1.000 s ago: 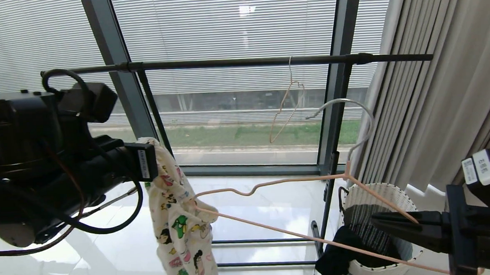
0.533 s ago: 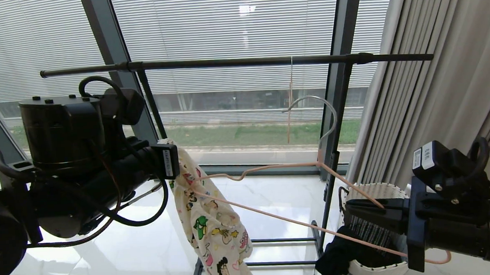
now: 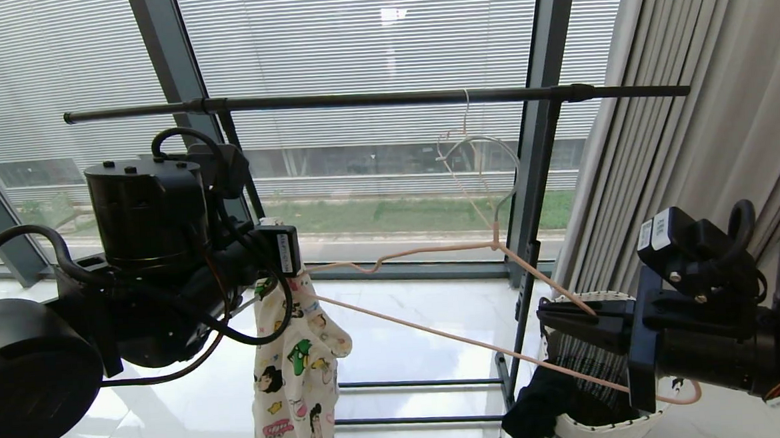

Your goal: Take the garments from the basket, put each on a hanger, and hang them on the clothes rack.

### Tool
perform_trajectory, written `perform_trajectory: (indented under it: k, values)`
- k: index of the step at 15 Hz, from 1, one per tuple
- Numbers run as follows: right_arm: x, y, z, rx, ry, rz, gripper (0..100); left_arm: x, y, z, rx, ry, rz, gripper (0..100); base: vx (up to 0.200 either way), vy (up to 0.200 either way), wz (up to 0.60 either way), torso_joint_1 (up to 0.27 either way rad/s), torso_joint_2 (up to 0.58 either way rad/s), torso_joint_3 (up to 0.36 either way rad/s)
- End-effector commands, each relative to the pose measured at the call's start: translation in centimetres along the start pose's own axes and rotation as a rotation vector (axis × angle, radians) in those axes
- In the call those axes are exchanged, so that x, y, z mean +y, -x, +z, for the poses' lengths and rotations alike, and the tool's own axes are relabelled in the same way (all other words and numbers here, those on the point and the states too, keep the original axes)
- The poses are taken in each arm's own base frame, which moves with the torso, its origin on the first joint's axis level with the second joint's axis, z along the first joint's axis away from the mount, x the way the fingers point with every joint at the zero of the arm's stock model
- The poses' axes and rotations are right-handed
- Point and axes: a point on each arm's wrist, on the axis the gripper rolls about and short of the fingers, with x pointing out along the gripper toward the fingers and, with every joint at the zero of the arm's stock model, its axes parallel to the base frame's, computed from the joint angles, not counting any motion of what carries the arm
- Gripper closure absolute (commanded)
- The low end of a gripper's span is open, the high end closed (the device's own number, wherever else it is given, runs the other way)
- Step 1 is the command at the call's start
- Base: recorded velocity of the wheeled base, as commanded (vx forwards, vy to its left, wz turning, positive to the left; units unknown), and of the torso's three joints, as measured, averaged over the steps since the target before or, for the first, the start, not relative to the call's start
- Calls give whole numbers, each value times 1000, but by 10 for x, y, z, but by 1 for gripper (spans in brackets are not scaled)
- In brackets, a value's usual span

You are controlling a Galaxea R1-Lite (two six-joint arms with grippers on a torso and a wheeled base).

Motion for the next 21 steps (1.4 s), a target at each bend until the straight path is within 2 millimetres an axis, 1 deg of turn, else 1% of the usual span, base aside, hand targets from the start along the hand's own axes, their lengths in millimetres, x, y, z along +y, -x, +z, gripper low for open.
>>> perform_trajectory:
  k: [1,5,10,12,14,16,20,21]
  values:
    - [-2,-7,1,8,-2,2,100,-1,1,1,-4,1,-5,100,0,0,0,0,0,0]
    - [-5,-21,-3,14,-4,0,100,-5,3,3,-12,1,-18,100,0,0,0,0,0,0]
    - [-11,-36,-7,3,-55,-82,100,-6,3,4,-15,1,-17,100,0,0,0,0,0,0]
    - [-12,-41,-4,-11,-55,-92,100,-13,6,4,-17,0,-44,100,0,0,0,0,0,0]
    - [-14,-51,2,-25,-70,-92,100,-22,6,11,-38,34,-70,100,0,0,0,0,0,0]
    - [-9,-65,10,-40,-91,-109,100,-31,4,18,-58,62,-76,100,0,0,0,0,0,0]
    - [-1,-94,15,-38,-134,-128,100,-37,6,29,-93,78,-94,100,0,0,0,0,0,0]
    - [0,-98,17,-46,-133,-127,100,-37,6,31,-97,82,-95,100,0,0,0,0,0,0]
